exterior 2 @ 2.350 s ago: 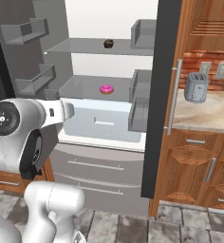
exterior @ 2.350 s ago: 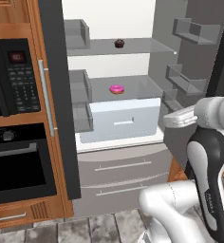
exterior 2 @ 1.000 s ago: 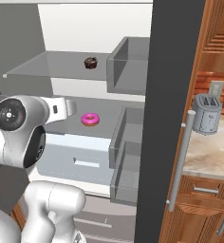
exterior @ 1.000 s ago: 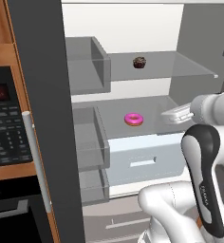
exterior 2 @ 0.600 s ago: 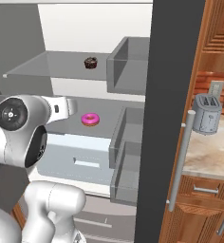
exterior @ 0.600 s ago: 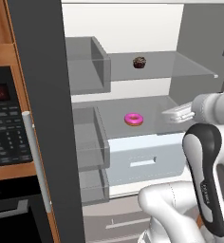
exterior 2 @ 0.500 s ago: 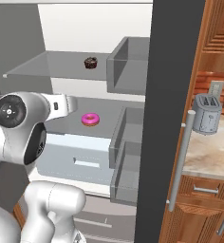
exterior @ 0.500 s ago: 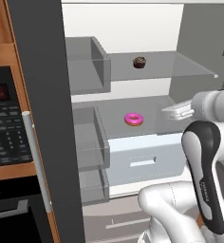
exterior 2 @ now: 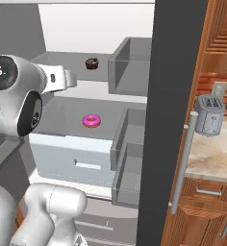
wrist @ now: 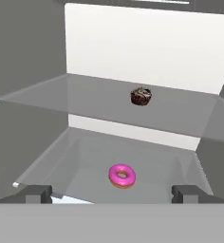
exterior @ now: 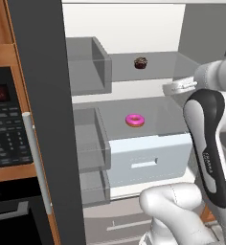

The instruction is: Take the cupcake and donut from the fridge and place them on the empty tray on the dining counter.

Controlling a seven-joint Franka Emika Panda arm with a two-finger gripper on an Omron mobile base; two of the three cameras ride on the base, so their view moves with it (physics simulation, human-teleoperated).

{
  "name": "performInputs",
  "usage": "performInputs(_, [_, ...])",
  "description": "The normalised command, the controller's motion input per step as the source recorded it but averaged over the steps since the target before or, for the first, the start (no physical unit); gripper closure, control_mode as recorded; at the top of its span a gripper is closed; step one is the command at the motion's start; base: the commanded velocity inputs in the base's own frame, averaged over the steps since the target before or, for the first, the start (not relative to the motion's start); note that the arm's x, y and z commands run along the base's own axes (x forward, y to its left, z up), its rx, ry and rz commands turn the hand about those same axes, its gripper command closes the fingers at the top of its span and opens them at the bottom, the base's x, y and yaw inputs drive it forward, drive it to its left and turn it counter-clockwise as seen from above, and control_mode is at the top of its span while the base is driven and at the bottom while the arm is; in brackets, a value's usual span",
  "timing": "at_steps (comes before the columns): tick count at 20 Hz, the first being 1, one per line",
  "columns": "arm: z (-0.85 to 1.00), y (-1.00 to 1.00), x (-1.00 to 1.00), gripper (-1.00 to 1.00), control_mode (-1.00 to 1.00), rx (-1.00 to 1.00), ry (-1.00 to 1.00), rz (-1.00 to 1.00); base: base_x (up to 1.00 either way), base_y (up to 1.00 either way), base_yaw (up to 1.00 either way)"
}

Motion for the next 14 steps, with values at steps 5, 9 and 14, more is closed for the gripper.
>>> performInputs(5, [0.06, 0.0, 0.41, -1.0, -1.0, 0.0, 0.01, -0.04, 0.0, 0.0, 0.0])
performInputs(9, [0.0, 0.0, 0.64, -1.0, -1.0, 0.0, 0.0, 0.0, 0.0, 0.0, 0.0])
performInputs(14, [-0.09, 0.0, 0.61, -1.0, -1.0, 0.0, 0.0, -0.01, 0.0, 0.0, 0.0])
